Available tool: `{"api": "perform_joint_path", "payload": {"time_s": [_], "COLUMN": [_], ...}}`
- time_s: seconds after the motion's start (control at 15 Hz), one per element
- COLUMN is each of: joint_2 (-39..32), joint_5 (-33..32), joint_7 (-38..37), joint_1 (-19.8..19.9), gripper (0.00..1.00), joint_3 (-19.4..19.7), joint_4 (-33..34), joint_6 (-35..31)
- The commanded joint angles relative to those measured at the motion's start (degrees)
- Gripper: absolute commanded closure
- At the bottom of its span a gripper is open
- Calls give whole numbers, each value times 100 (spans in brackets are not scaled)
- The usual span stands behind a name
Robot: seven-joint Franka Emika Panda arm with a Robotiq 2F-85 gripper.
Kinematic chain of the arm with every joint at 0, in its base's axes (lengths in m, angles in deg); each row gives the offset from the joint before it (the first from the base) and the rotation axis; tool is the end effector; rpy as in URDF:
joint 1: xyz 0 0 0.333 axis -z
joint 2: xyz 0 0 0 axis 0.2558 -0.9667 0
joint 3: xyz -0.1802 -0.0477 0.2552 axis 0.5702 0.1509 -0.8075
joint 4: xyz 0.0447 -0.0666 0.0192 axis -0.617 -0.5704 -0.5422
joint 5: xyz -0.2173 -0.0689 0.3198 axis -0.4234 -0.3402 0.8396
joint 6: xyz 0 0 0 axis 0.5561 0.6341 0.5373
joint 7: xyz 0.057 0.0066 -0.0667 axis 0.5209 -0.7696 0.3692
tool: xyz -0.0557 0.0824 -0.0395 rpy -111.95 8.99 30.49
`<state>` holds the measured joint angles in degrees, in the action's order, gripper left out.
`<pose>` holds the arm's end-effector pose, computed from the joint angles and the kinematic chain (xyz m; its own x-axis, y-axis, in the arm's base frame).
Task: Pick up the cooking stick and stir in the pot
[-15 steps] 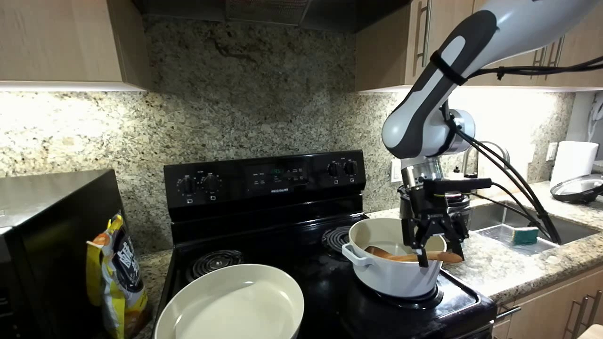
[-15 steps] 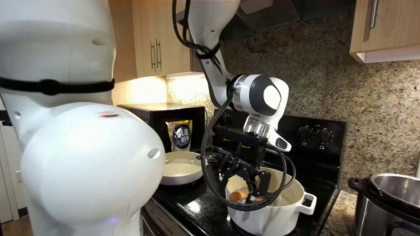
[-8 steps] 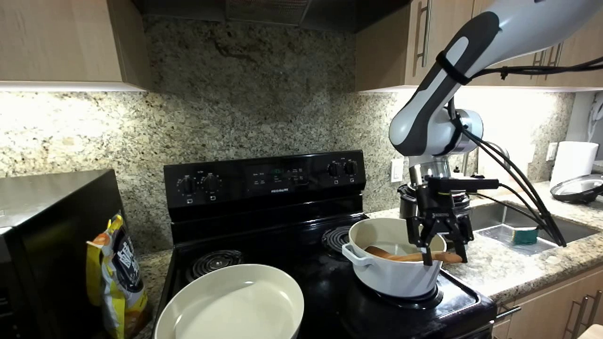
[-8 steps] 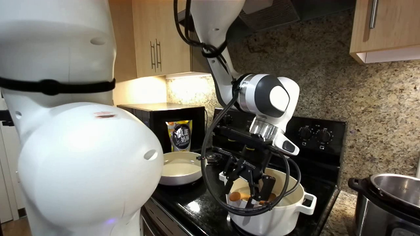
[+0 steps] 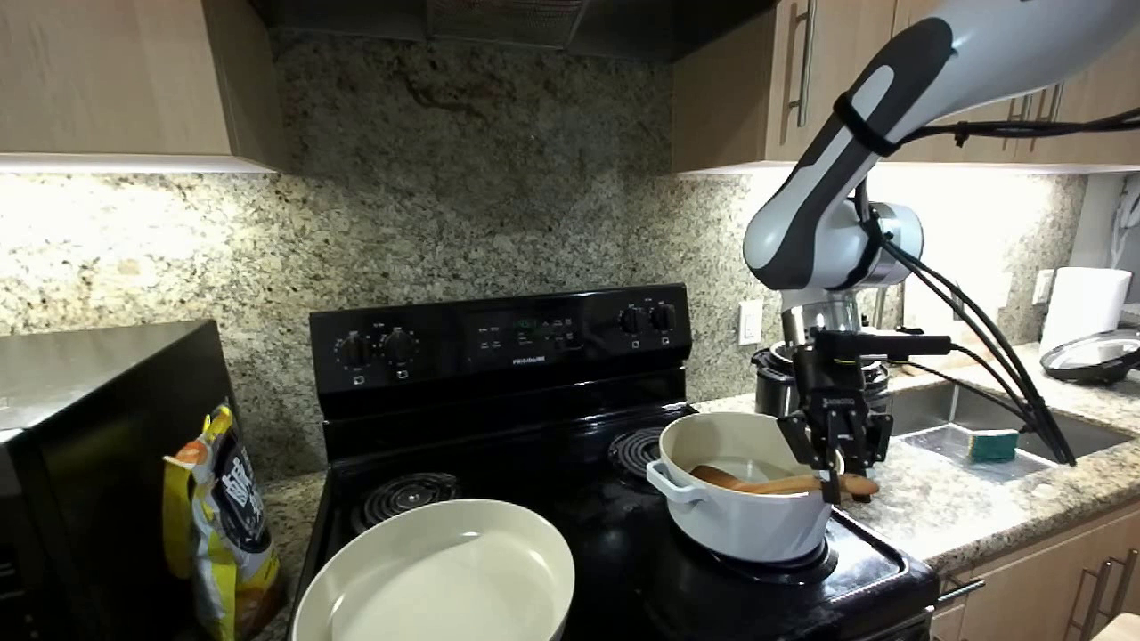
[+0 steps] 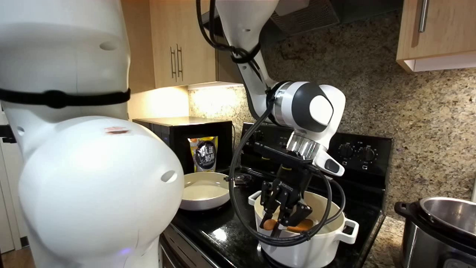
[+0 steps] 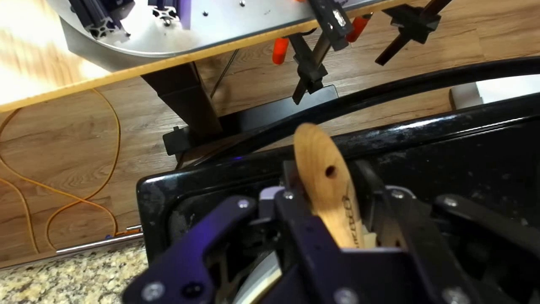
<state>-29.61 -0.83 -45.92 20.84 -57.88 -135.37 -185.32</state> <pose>0.3633 -0.0910 0.2653 0.8494 -0.2676 -0.4548 -0.3267 -0.9436 -0.0549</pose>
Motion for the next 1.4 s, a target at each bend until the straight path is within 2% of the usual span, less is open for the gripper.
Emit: {"api": "perform_joint_path", "payload": {"time_s": [0.0,0.2,0.8,1.13,1.33], "joint_2": [153,170,824,631,-27], "joint_5": [90,74,-91,-103,118], "joint_7": [1,-46,-330,-37,455], "joint_1": [64,53,80,52,-52], "gripper": [92,89,90,90,90], "joint_3": [-42,-63,-145,-109,-73], "joint_4": [-84,-90,-380,88,724], "joint_6": [25,44,147,596,906]}}
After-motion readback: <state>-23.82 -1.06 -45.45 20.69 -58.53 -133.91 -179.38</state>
